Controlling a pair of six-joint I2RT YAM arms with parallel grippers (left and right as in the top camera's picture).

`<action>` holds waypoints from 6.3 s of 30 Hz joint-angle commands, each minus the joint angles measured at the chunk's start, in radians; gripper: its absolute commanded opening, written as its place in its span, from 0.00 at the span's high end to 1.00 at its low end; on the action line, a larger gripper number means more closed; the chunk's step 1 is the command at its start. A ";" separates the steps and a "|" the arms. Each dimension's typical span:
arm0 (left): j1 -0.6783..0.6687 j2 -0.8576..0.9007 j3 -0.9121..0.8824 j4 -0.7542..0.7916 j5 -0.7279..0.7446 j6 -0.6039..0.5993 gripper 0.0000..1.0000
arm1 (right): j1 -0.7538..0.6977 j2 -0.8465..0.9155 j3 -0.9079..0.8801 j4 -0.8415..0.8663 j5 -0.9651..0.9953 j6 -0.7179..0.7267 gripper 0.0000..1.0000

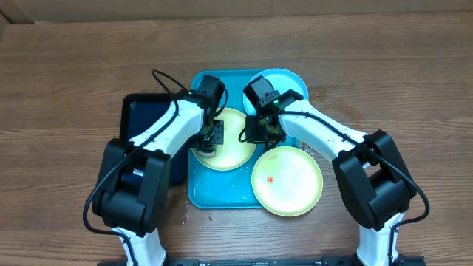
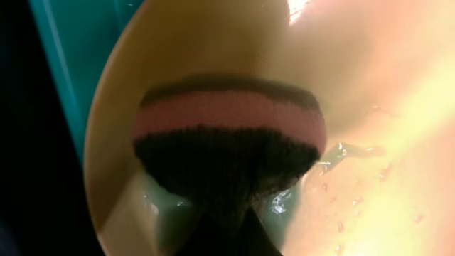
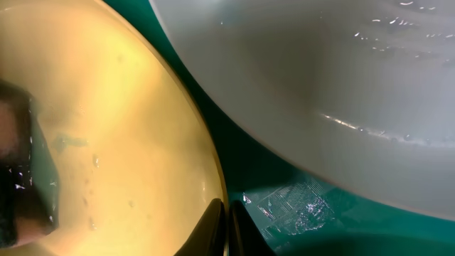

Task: Clean dirty plates on tray and stack at the side
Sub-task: 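Keep scrubbing the plate surface with the sponge, moving it around, then continue wiping the plate with the sponge while right gripper holds rim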

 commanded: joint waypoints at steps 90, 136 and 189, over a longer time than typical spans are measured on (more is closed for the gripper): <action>-0.017 -0.061 -0.178 0.191 0.220 -0.050 0.96 | 0.006 0.003 0.000 0.010 -0.007 0.000 0.95; -0.039 -0.061 -0.178 0.223 0.381 -0.103 0.96 | 0.006 0.003 0.000 0.010 -0.007 0.000 0.95; -0.014 -0.006 0.026 0.026 0.473 0.049 0.96 | 0.006 0.003 0.000 0.014 -0.007 0.000 0.95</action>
